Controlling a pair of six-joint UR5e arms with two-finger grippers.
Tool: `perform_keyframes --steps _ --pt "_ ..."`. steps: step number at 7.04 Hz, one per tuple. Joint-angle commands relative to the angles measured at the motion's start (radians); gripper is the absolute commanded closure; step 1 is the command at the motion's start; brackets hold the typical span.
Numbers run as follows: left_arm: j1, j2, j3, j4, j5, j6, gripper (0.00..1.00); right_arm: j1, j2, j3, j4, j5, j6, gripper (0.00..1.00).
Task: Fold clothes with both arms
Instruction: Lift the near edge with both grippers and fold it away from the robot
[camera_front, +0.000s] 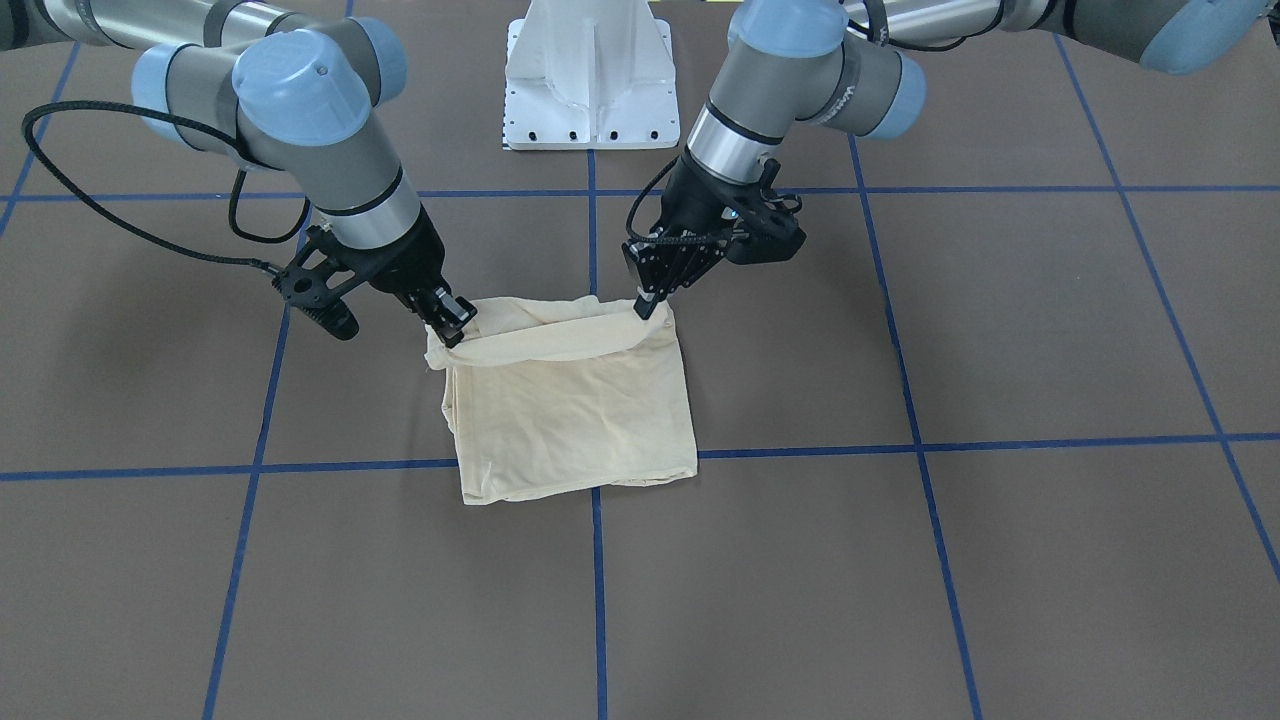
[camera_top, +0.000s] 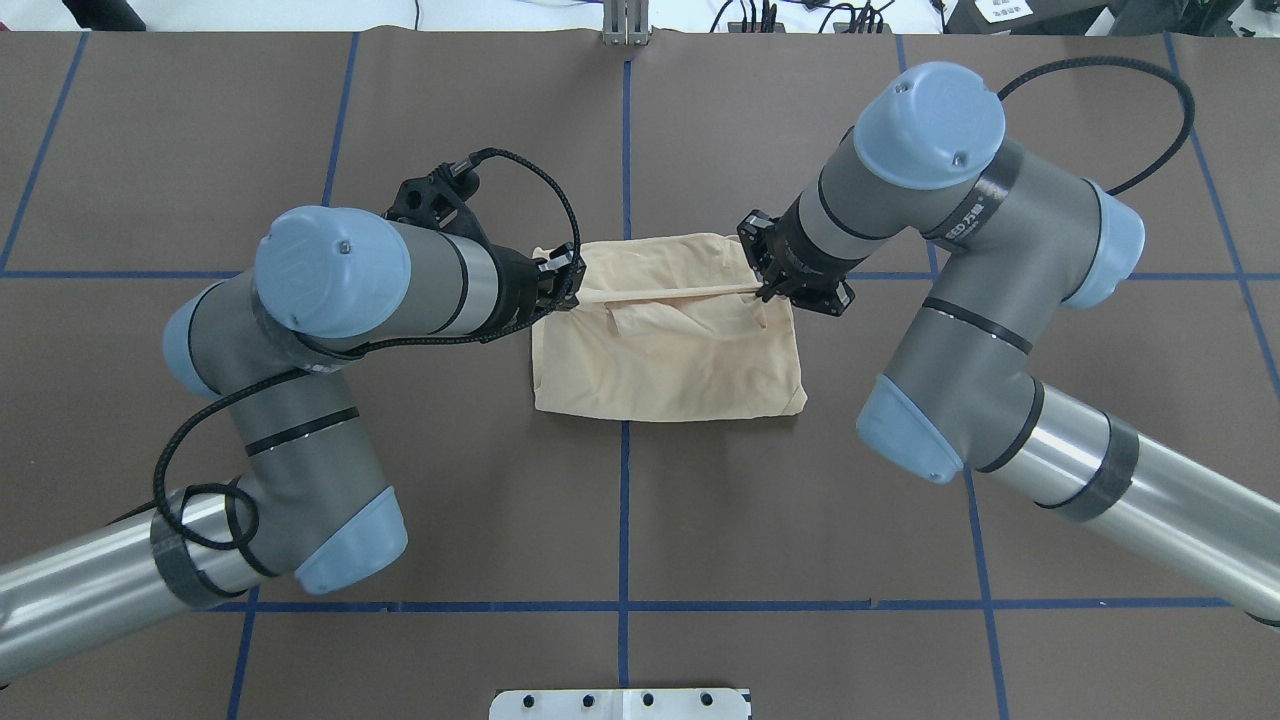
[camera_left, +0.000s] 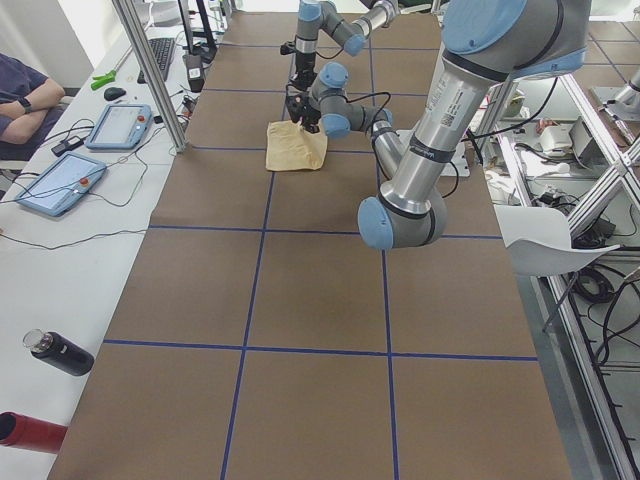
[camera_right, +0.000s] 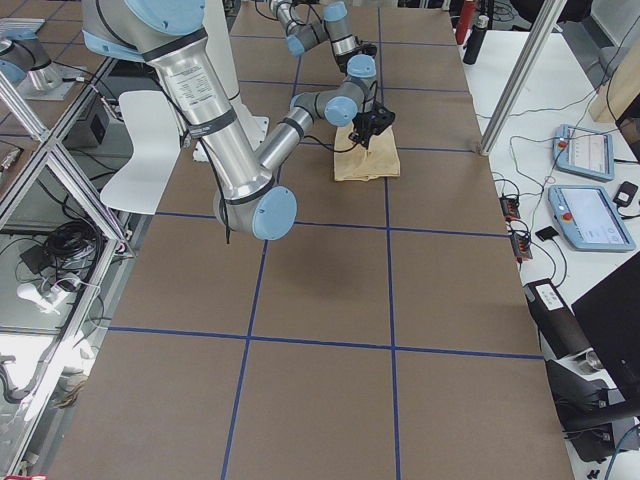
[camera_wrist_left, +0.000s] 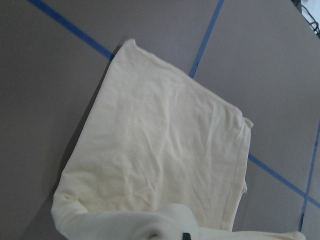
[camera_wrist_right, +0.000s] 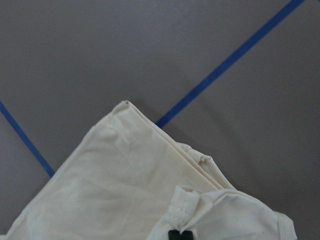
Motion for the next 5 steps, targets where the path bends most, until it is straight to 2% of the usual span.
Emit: perform_keyframes --steps 1,2,3,5 --pt "-0.058 -0.03 0.171 -0.143 -0.008 0.03 1.0 0.037 0.123 -0.236 0.091 0.004 -0.014 1.0" --pt "-0.061 -0.046 0.201 -0.147 -0.007 0.042 1.0 0.037 0.165 -0.317 0.138 0.002 -0.013 1.0" --pt "-0.061 -0.053 0.212 -0.158 -0.007 0.042 1.0 0.037 0.182 -0.358 0.165 0.001 -0.013 1.0" --pt "-0.06 -0.099 0.287 -0.178 -0.007 0.036 1.0 0.035 0.211 -0.399 0.176 -0.003 -0.014 1.0"
